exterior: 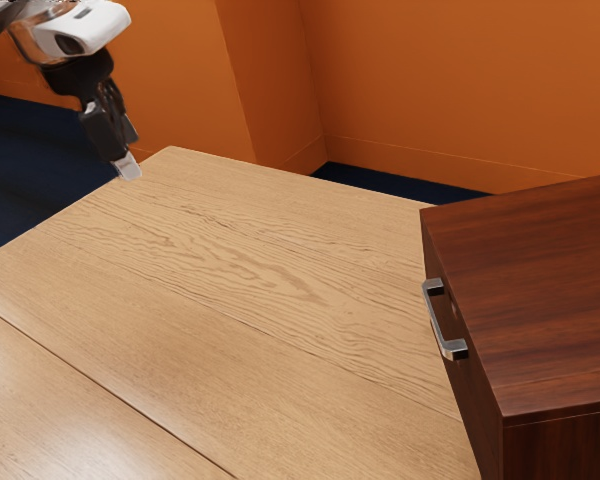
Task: Pull the drawer handle with one arm to open the drawer
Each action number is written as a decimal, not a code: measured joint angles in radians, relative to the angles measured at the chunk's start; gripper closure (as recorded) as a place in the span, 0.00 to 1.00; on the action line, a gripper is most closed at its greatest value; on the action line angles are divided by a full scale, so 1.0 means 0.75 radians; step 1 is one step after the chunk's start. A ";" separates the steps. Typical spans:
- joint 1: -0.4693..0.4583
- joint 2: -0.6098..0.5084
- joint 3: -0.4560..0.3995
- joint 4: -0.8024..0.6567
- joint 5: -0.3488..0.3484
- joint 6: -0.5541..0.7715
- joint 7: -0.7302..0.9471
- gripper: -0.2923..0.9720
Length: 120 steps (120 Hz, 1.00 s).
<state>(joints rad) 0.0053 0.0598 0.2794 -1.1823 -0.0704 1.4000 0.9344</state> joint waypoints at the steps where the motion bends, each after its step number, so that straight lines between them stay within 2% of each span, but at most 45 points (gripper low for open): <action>1: -0.005 0.002 0.000 0.000 0.000 0.000 0.002 0.23; 15: -0.049 0.009 0.001 -0.002 0.005 -0.001 0.024 0.23; 31: -0.044 0.023 -0.001 -0.009 0.004 -0.009 0.045 0.23; 51: -0.188 -0.273 0.000 -0.348 0.036 -0.037 0.080 0.23; 58: -0.260 -0.328 -0.001 -0.440 0.064 -0.043 0.112 0.23; 69: -0.297 -0.369 -0.033 -0.536 0.089 -0.048 0.182 0.23; 81: -0.309 -0.361 -0.096 -0.554 0.104 -0.041 0.329 0.23; 97: -0.326 -0.258 -0.124 -0.543 0.110 0.056 0.584 0.23; 120: -0.392 -0.071 -0.130 -0.381 0.102 0.153 0.872 0.23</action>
<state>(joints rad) -0.2887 0.0069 0.1819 -1.4678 0.0062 1.5150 1.5884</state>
